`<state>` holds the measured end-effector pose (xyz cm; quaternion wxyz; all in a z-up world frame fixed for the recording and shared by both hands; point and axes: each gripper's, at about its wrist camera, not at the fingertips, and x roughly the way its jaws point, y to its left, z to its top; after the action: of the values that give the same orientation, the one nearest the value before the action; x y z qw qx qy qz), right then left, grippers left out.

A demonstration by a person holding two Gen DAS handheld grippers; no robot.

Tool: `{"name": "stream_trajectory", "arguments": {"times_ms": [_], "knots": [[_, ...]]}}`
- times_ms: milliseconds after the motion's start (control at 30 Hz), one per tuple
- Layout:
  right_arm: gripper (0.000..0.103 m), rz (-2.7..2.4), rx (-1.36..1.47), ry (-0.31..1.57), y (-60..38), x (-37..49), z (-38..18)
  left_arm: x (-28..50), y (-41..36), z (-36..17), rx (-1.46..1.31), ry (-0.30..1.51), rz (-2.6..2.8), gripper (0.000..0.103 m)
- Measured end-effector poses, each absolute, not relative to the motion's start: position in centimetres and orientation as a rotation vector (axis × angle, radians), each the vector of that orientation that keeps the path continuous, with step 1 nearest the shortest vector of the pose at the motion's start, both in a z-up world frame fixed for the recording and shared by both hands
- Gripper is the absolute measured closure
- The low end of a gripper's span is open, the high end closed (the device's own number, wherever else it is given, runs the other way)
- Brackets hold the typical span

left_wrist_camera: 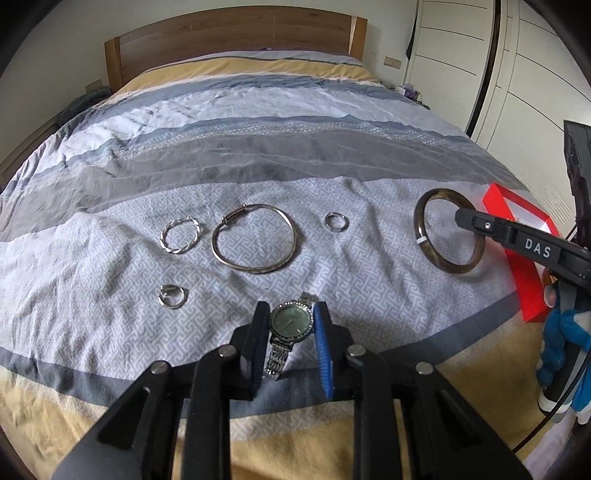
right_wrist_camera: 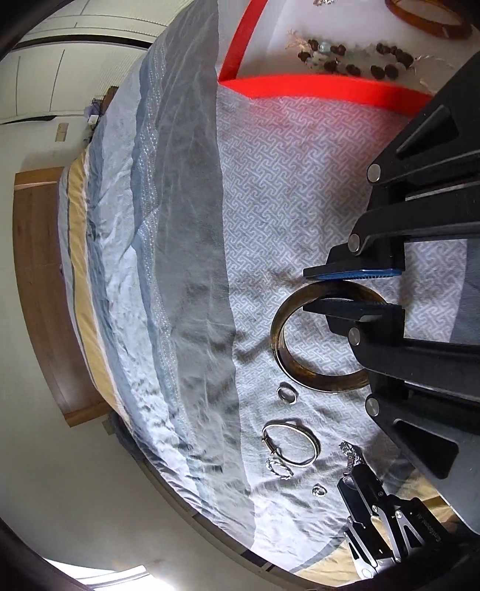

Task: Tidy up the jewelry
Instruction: 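Grasp the green-faced silver watch with the left tool while the right tool grasps the brown bangle, then carry the watch with the left tool into the red box while the right tool carries the bangle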

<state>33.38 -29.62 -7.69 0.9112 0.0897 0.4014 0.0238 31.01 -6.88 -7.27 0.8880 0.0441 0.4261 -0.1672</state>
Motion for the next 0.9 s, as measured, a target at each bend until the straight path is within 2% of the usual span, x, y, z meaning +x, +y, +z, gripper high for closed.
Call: {"name": "stream_trajectory", "arguments": {"times_ms": [233, 500, 900], "knots": [[0.093, 0.026, 0.198, 0.765, -31.9, 30.0, -3.7, 29.4, -9.0, -3.8, 0.085, 0.843, -0.380, 0.081], [0.093, -0.057, 0.204, 0.715, -38.0, 26.1, -0.7, 27.9, -15.4, -0.6, 0.073, 0.801, -0.482, 0.081], [0.093, -0.237, 0.207, 0.743, -50.0, 23.8, -2.6, 28.8, -30.5, 1.0, 0.053, 0.789, -0.697, 0.081]]}}
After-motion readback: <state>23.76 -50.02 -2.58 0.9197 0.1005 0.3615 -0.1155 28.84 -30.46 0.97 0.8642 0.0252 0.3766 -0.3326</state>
